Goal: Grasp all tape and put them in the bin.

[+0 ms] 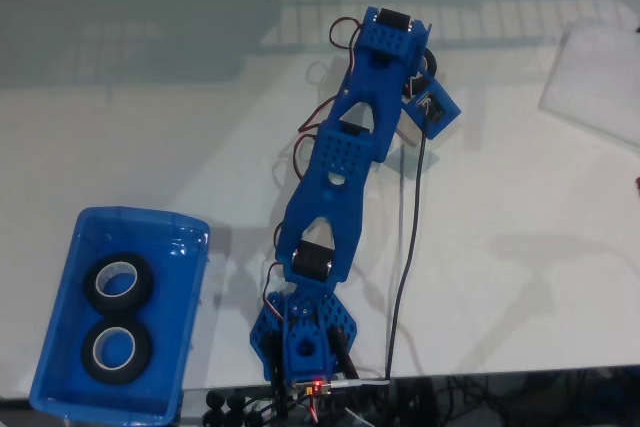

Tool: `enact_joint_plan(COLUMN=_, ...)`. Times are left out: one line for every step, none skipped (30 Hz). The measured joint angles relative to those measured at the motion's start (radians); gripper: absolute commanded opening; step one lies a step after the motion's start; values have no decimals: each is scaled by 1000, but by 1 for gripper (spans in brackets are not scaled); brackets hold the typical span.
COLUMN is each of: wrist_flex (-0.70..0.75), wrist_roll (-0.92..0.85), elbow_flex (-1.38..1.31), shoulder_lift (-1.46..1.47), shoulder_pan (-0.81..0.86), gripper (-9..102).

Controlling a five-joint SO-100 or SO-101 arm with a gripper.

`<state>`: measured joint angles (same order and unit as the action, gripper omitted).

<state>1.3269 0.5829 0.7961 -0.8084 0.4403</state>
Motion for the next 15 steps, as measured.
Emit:
enact_joint_plan(wrist_flex=0, wrist_roll=3, elbow_flex=-9, shoulder_lift=11, shoulder_pan=0, gripper=29)
enact_joint_plan(wrist_flex=0, wrist_roll=6, elbow_flex=-18, shoulder_lift=18, shoulder_pan=0, gripper=28)
enact_joint_plan(wrist_flex=0, wrist_roll=8, elbow_flex=-31, shoulder_lift=29, shoulder_pan=0, gripper=26)
enact_joint_plan(wrist_flex=0, wrist_roll=11, elbow_flex=-43, shoulder_lift=40, shoulder_pan=2, gripper=24)
enact_joint_plan(wrist_flex=3, wrist_roll=14, elbow_flex=-58, shoulder_lift=51, shoulder_pan=5, gripper=21)
enact_joint_plan(wrist_flex=5, wrist_roll=15, elbow_flex=-74, shoulder_lift=64, shoulder_pan=6, gripper=18)
enact_joint_plan(wrist_flex=5, wrist_roll=15, elbow_flex=-87, shoulder_lift=74, shoulder_pan=9, gripper=14)
enact_joint_plan(wrist_flex=5, wrist_roll=18, elbow_flex=-101, shoulder_lift=84, shoulder_pan=12, gripper=10)
enact_joint_plan(wrist_flex=9, wrist_roll=18, elbow_flex=-120, shoulder_lift=97, shoulder_pan=15, gripper=6)
enact_joint_plan(wrist_flex=17, wrist_roll=18, elbow_flex=-138, shoulder_lift=106, shoulder_pan=18, gripper=1)
enact_joint_plan(wrist_flex=9, wrist_roll=18, elbow_flex=-152, shoulder_lift=115, shoulder_pan=18, gripper=0)
enact_joint_plan(wrist_flex=9, wrist_roll=17, elbow_flex=-161, shoulder_lift=118, shoulder_pan=20, gripper=0)
enact_joint_plan(wrist_flex=14, wrist_roll=11, elbow_flex=-164, shoulder_lift=121, shoulder_pan=20, gripper=0)
enact_joint_plan(wrist_flex=21, wrist_roll=15, elbow_flex=-166, shoulder_lift=121, shoulder_pan=20, gripper=0)
enact_joint_plan(wrist_flex=25, wrist_roll=17, elbow_flex=-167, shoulder_lift=121, shoulder_pan=20, gripper=0)
